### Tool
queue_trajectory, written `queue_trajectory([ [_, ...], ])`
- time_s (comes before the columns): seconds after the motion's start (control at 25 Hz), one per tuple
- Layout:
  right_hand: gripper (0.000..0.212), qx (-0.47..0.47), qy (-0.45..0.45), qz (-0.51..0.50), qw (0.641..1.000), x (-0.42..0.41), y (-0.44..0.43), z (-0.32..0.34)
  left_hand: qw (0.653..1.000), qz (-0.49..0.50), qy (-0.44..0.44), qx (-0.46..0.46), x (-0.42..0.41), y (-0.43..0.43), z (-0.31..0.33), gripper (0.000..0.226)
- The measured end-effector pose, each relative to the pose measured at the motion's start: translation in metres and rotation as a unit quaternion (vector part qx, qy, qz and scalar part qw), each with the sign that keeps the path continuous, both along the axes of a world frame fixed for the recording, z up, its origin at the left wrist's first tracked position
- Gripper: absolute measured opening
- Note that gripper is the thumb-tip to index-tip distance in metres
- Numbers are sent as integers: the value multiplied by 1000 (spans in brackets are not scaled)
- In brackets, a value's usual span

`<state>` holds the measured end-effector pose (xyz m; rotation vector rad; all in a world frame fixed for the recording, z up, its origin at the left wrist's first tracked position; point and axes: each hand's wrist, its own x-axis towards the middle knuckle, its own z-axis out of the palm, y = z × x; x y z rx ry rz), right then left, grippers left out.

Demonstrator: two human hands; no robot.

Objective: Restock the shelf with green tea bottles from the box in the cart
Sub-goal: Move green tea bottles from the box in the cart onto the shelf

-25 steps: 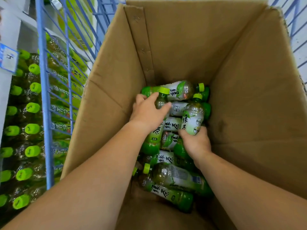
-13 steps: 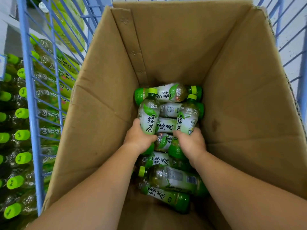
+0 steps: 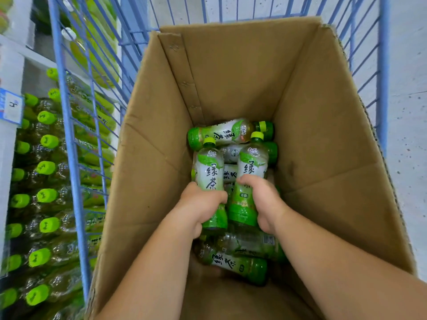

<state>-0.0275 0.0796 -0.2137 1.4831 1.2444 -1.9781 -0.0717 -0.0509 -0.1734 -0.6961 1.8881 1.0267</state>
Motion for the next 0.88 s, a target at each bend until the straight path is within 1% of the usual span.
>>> queue_trajectory([
  [0.04, 67, 9, 3, 4, 1000, 4, -2, 7, 1000, 0, 11, 0, 5, -3, 7, 63],
  [0.12, 48, 27, 11, 13, 999, 13, -4, 24, 1000, -8, 29, -2, 16, -11, 24, 58],
  [0.2, 31, 26, 20, 9, 999, 21, -5, 46, 999, -22, 43, 3, 22, -18, 46, 53],
  [0.32, 20, 40, 31, 29, 998, 35, -6, 82, 996, -38, 71, 24, 35, -28, 90, 35],
  [0.4, 19, 64, 32, 51, 996, 47, -7, 110, 993, -54, 95, 34, 48, -35, 127, 24],
  [0.48, 22, 84, 35, 67, 994, 57, -7, 140, 991, -64, 110, 45, 60, -43, 162, 24],
  [0.56, 28, 104, 34, 88, 990, 70, -8, 175, 990, -56, 113, 61, 75, -53, 193, 26],
  [0.64, 25, 120, 43, 103, 986, 84, -9, 210, 989, -49, 124, 68, 91, -60, 220, 30],
  [0.72, 21, 134, 64, 111, 983, 97, -11, 245, 987, -41, 141, 67, 106, -68, 243, 38],
  [0.8, 22, 149, 86, 125, 977, 109, -16, 277, 985, -24, 153, 73, 122, -74, 264, 47],
  [0.88, 25, 163, 106, 138, 971, 121, -17, 302, 982, -18, 169, 80, 138, -78, 279, 46],
])
